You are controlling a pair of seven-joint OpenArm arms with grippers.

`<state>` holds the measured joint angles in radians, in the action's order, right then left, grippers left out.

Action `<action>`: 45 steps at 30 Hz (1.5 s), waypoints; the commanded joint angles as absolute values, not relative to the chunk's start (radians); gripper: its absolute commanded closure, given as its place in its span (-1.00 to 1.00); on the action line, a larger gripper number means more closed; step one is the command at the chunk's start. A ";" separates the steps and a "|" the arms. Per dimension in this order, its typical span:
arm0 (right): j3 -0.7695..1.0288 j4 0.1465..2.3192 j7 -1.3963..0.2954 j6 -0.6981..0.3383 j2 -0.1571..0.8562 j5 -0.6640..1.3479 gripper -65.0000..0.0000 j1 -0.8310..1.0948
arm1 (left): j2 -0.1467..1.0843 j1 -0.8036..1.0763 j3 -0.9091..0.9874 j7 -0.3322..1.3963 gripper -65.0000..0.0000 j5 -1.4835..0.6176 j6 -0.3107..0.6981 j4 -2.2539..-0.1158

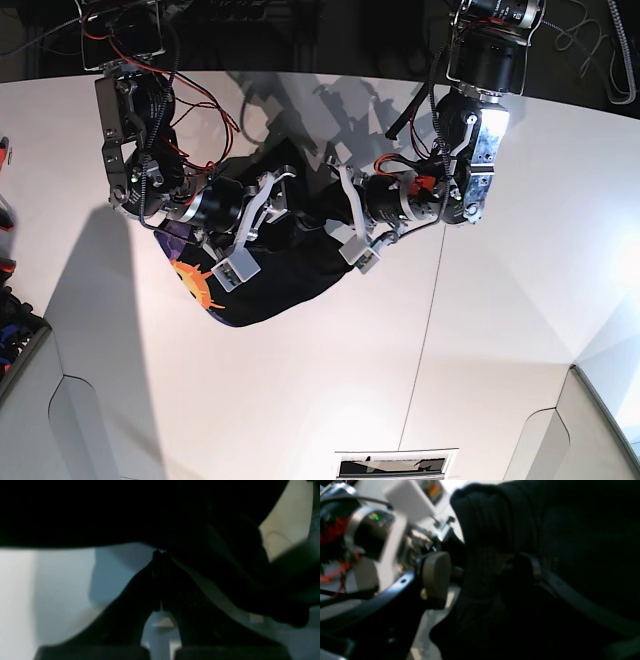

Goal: Layout the t-shirt on the table in an organized manner, then fold the t-shirt properly
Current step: 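Grasp the folded bundle with both grippers and lift it off the table, then fold the lifted bundle over itself with both grippers, exposing the sun print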

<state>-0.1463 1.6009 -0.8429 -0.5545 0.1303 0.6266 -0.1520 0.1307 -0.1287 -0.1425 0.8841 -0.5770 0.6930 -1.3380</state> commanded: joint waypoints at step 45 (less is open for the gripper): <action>-0.161 1.060 -0.638 -0.550 0.200 0.418 1.00 -0.534 | 0.126 -0.035 -0.215 0.916 1.00 -0.539 0.698 -1.560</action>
<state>-0.1642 1.0428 -0.6529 -0.5400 0.1940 0.4091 -0.5072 0.1295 -0.0196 -0.2176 0.9249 -0.5285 0.6895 -1.5463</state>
